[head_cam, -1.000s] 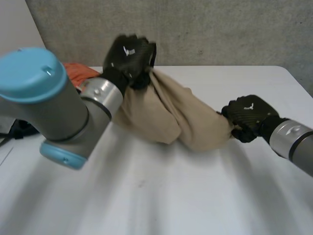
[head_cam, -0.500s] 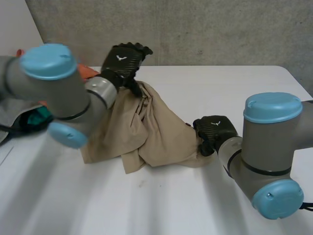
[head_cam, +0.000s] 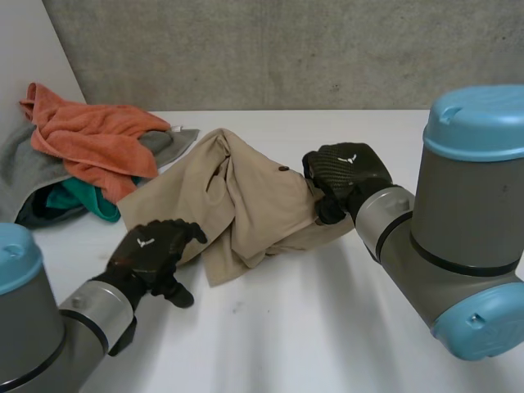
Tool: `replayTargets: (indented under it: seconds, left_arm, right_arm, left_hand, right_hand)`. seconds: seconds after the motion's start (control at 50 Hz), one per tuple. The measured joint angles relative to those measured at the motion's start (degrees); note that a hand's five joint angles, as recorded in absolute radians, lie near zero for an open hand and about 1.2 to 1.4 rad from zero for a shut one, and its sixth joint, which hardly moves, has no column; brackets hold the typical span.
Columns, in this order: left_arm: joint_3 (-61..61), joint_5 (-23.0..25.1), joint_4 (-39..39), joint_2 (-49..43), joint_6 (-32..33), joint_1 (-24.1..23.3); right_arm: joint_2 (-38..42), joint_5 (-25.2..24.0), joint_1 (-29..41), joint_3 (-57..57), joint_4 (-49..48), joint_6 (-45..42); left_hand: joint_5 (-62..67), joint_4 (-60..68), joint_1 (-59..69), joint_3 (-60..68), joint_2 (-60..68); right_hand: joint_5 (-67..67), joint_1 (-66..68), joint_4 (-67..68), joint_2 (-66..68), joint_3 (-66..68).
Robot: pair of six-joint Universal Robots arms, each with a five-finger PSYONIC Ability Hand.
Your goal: Fold the laundry.
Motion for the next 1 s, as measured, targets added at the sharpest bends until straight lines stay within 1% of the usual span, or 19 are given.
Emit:
replayTargets:
  seconds: [0.02,0.04,0.08,0.18,0.28,0.4,0.46,0.54,0.56,0.66,0.68,0.7,0.72,0.74,0.78,0.84,0.9,0.94,1.0]
  left_arm:
    - [0.3,0.1,0.0,-0.9,-0.9,-0.1]
    - [0.8,0.2,0.1,-2.1,-1.8,-0.3]
    - [2.4,0.4,0.2,-4.8,-3.1,-0.7]
    - [7.4,0.0,0.5,-10.6,-4.7,-2.0]
    - [12.9,-1.5,0.6,-14.7,-6.6,-4.0]
    - [19.1,-4.1,0.3,-18.6,-11.7,-6.8]
    - [21.5,-5.4,-0.2,-20.3,-14.6,-8.3]
    - [24.1,-6.7,-0.7,-22.3,-17.5,-10.2]
    - [25.1,-7.1,-0.8,-23.1,-18.4,-10.9]
    - [28.6,-8.1,-0.8,-25.6,-21.0,-13.2]
    - [29.4,-8.3,-0.8,-26.0,-21.4,-13.7]
    - [29.8,-8.4,-0.9,-26.2,-21.7,-14.0]
    - [30.4,-8.6,-1.0,-26.5,-22.0,-14.4]
    - [31.0,-8.9,-1.1,-26.6,-22.3,-14.7]
    - [31.7,-9.7,-1.4,-26.3,-22.5,-14.9]
    - [32.0,-11.1,-2.1,-24.4,-21.7,-14.0]
    - [31.7,-12.1,-3.4,-20.7,-18.8,-11.6]
    - [31.4,-11.9,-4.7,-17.5,-15.7,-9.3]
    - [30.8,-9.5,-7.8,-11.8,-9.3,-4.9]
  right_arm:
    - [-0.3,0.0,0.3,-0.3,0.5,0.1]
    - [-0.7,0.1,0.6,-0.6,1.0,0.1]
    - [-1.6,0.2,1.3,-1.1,2.0,0.4]
    - [-3.7,0.4,2.8,-1.5,3.7,1.2]
    - [-6.1,0.9,4.4,-1.6,4.5,2.4]
    - [-8.3,1.5,6.6,-1.6,4.5,3.0]
    - [-8.9,2.0,7.5,-1.7,4.4,2.9]
    - [-9.1,2.8,7.8,-2.0,4.5,3.0]
    - [-9.1,3.1,7.8,-2.1,4.6,3.2]
    - [-9.4,3.7,7.0,-2.1,4.9,4.4]
    - [-9.5,3.7,6.8,-2.1,5.0,4.6]
    - [-9.6,3.8,6.7,-2.1,5.0,4.8]
    - [-9.6,3.8,6.5,-2.0,5.1,4.9]
    - [-9.7,3.8,6.1,-1.9,5.1,4.9]
    - [-9.7,3.8,5.1,-1.8,5.1,4.7]
    - [-9.7,3.6,3.0,-1.7,5.2,3.7]
    - [-9.6,3.0,-0.1,-1.7,5.2,1.6]
    - [-9.5,2.5,-2.3,-1.7,5.3,-0.4]
    - [-9.4,0.8,-5.9,-1.9,5.6,-4.6]
  left_hand:
    - [0.0,0.0,0.0,0.0,0.0]
    - [-7.1,-7.1,-7.2,-6.3,-6.3]
    - [-10.5,-10.4,-10.2,-9.8,-9.8]
    - [-10.9,-12.2,-10.6,-11.2,-11.8]
    - [-10.9,-12.6,-10.6,-11.8,-12.2]
    - [-10.9,-12.5,-10.6,-11.8,-12.2]
    - [-9.7,-10.4,-10.1,-10.2,-9.9]
    - [-3.8,-3.9,-3.0,-3.7,-3.7]
    - [-0.2,-0.4,0.9,-0.1,-0.2]
    - [7.9,7.8,9.3,8.2,8.2]
    - [15.1,15.2,16.9,15.3,15.3]
    - [16.7,16.8,18.6,17.0,17.0]
    - [27.3,27.5,28.9,27.7,28.9]
    - [30.2,30.4,31.6,31.5,31.8]
    - [41.9,42.5,42.7,42.3,42.8]
    - [42.9,43.9,42.7,43.8,44.2]
    - [42.9,43.9,42.7,43.8,44.2]
    - [42.9,43.9,42.7,43.8,44.2]
    - [42.9,43.9,42.7,43.8,44.2]
  right_hand:
    - [0.0,0.0,0.0,0.0,0.0]
    - [0.0,0.0,0.0,0.0,0.0]
    - [0.0,0.0,0.0,0.0,0.0]
    - [0.0,0.0,0.0,0.0,0.0]
    - [0.0,0.0,0.0,0.0,0.3]
    - [0.0,0.0,0.0,0.0,0.5]
    - [0.0,0.0,0.0,0.0,0.5]
    - [0.0,0.0,0.3,0.0,0.5]
    - [0.0,0.0,0.3,0.0,0.5]
    - [0.0,0.0,0.4,0.0,0.5]
    - [0.0,0.0,0.4,0.0,0.5]
    - [0.0,0.0,0.4,0.0,0.5]
    - [0.0,0.0,0.4,0.0,0.5]
    - [0.0,0.0,0.4,0.0,0.5]
    - [0.0,0.0,0.4,0.0,0.5]
    - [0.0,0.0,0.4,0.0,0.5]
    - [0.0,0.0,0.4,0.0,0.5]
    - [0.0,0.0,0.4,0.0,0.5]
    - [0.0,0.0,0.4,0.0,0.5]
